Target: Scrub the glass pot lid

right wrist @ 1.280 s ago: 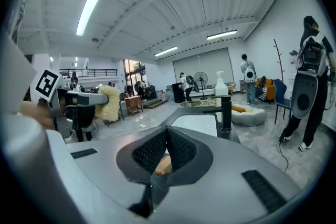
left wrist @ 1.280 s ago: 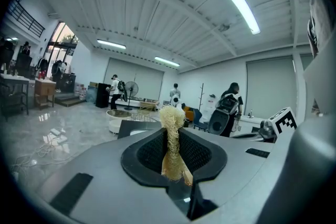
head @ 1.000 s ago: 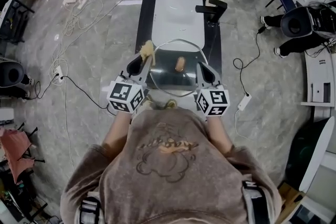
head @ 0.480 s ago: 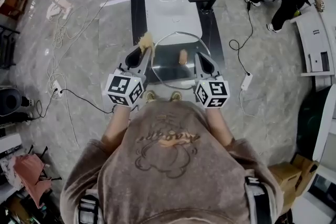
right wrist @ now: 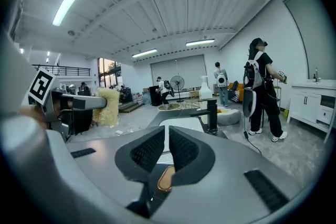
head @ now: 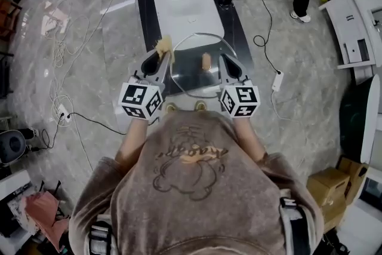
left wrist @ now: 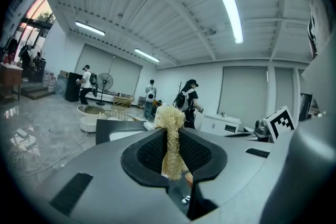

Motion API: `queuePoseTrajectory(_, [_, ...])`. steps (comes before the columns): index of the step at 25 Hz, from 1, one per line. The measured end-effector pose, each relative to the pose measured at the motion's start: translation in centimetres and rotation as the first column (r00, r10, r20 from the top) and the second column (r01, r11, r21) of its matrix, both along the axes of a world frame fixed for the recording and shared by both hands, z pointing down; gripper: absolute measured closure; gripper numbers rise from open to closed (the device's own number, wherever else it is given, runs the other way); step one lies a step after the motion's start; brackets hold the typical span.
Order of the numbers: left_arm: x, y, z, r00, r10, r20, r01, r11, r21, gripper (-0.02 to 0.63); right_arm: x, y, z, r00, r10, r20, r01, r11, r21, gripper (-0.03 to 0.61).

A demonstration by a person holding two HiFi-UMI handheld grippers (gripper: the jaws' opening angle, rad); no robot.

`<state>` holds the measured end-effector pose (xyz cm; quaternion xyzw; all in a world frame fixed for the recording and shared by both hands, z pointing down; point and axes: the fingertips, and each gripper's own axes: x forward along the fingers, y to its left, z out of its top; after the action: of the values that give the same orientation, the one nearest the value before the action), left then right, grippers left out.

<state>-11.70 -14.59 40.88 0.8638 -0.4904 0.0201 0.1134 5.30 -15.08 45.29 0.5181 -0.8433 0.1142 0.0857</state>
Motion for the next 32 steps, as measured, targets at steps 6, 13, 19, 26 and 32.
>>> queuePoseTrajectory(6, [-0.2,-0.4,0.3,1.0,0.022,-0.003,-0.022,1.0,-0.004,0.54,-1.0,-0.5,1.8,1.0,-0.018,-0.014,0.017,0.998,-0.066,0.44])
queuePoseTrajectory(13, [-0.9,-0.8,1.0,0.999,0.033,-0.002,-0.033,0.999,-0.023,0.54,-2.3,-1.5,6.2,0.996,-0.049,-0.072,0.036,0.984,-0.174,0.302])
queuePoseTrajectory(19, [-1.6,-0.9,1.5,0.999,0.043,0.008,-0.043,0.998,-0.036,0.54,-3.1,-2.5,10.4,0.988,-0.063,-0.142,0.024,0.965,-0.261,0.302])
queuePoseTrajectory(26, [-2.4,-1.2,2.1,0.998,0.057,0.018,-0.056,0.997,-0.055,0.54,-3.3,-3.7,14.3,0.978,-0.04,-0.204,-0.032,0.94,-0.339,0.315])
queuePoseTrajectory(32, [-3.2,-1.1,2.4,0.997,0.068,0.033,-0.066,0.995,-0.069,0.54,-3.5,-4.0,15.7,0.972,-0.016,-0.234,-0.072,0.929,-0.363,0.327])
